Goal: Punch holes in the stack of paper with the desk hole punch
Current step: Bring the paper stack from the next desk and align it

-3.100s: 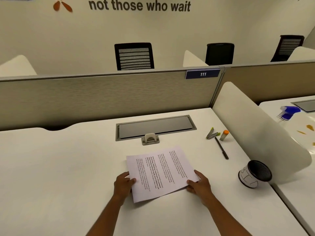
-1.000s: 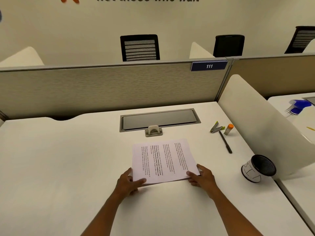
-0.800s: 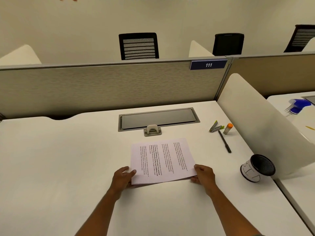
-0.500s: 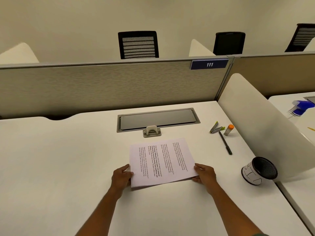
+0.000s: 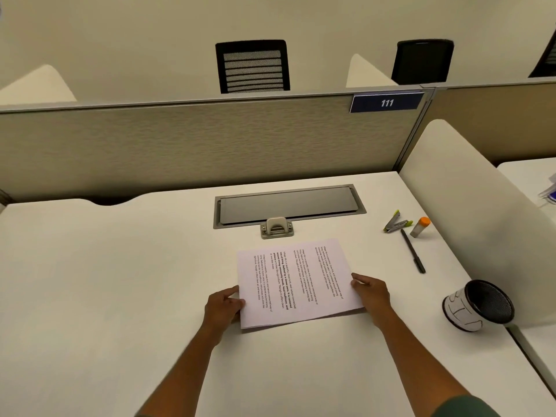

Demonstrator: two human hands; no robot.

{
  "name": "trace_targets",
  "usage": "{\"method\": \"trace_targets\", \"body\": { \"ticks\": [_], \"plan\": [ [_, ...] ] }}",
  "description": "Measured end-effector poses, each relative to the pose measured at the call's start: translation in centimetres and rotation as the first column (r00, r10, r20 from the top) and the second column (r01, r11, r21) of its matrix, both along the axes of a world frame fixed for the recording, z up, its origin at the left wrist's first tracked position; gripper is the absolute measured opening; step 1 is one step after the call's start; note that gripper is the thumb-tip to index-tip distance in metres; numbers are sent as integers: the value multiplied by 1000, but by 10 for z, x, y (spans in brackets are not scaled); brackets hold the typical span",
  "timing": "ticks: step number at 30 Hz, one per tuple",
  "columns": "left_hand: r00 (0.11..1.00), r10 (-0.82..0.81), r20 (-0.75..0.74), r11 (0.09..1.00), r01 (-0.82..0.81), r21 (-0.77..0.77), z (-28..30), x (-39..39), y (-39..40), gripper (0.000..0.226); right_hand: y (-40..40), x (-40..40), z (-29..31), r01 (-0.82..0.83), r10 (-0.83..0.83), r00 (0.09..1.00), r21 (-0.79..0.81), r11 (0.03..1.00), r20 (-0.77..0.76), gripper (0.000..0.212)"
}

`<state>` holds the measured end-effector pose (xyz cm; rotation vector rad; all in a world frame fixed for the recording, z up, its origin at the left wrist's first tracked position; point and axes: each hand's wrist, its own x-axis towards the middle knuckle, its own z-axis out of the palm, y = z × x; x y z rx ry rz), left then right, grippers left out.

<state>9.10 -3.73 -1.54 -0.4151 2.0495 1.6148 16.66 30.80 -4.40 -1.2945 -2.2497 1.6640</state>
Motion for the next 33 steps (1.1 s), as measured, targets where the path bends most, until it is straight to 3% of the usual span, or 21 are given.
{"method": "trace_targets", "body": {
  "ticks": [8,22,33],
  "plan": [
    [992,3,-128,991,-19,-130,4,-7,10,46,-13,-4,-5,53,-50,998,55,997,-46,27],
    [991,73,-114,997,-75,-14,1,-23,7,52,-20,-9,-4,134,-133,980,-2,991,-145,27],
    [991,68,-115,995,-75,-59,1,-35,3,52,-26,-24,-6,135,-135,981,-10,991,-141,29]
  ]
}}
